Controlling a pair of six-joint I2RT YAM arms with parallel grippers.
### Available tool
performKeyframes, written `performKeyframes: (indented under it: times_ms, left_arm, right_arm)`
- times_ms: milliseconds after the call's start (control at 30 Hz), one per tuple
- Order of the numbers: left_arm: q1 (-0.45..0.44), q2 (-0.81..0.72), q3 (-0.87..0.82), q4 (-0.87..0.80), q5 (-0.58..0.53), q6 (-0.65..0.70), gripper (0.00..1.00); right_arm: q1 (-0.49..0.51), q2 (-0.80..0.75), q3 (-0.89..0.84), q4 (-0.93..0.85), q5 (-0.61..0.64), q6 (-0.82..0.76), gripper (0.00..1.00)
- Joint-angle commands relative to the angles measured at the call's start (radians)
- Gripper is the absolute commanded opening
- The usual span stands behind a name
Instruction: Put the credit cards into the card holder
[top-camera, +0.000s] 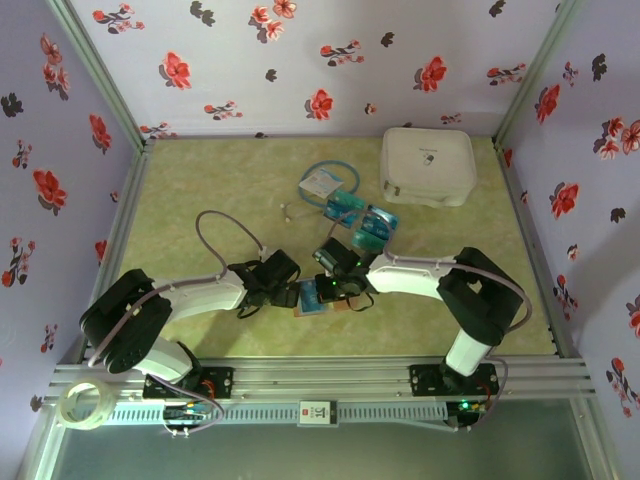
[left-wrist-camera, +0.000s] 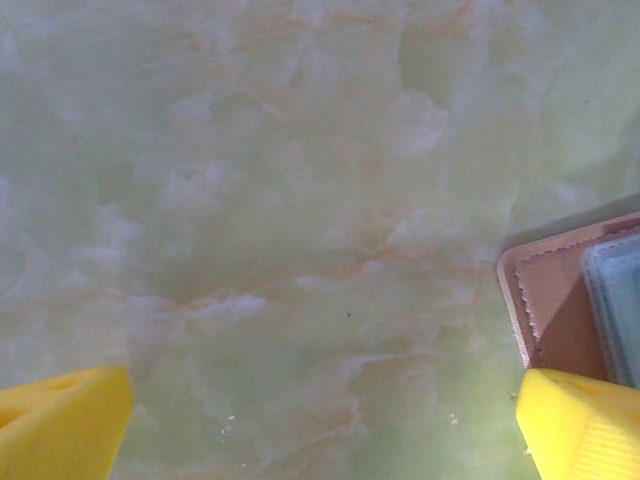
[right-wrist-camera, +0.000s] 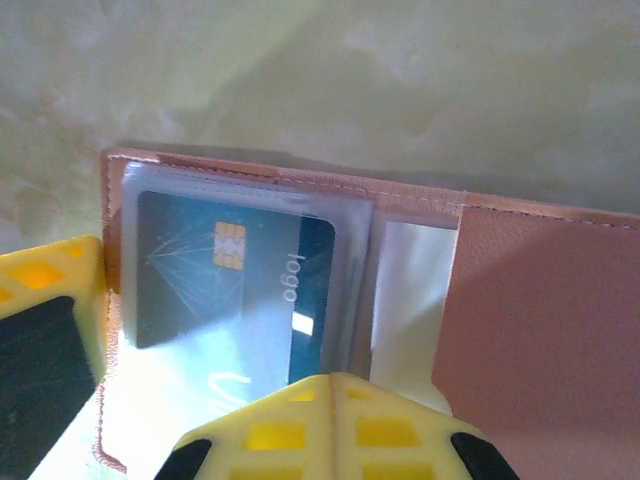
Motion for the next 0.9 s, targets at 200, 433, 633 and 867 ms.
performKeyframes:
  times_ms: [200, 433, 633, 867]
  left_arm:
    - [-0.006, -0.023, -0.024, -0.018, -0.04, -0.006, 1.0]
    - [-0.002, -0.011, -0.026, -0.022, -0.046, -0.001, 1.0]
    - [-0.001, -0.005, -0.024, -0.019, -0.047, 0.0, 1.0]
    - [-0.001, -0.001, -0.021, -0.016, -0.046, 0.001, 1.0]
  right_arm:
    - [-0.032, -0.035, -0.003, 0.002, 0.021, -0.007, 0.0]
    - [-0.039, 0.006, 0.011, 0.024, 0.006, -0.008, 0.0]
    - [-0.038, 0.038, 0.026, 0.042, -0.02, -0.004, 0.0]
    - [-0.029, 0.025, 0.042, 0.047, -0.038, 0.001, 0.0]
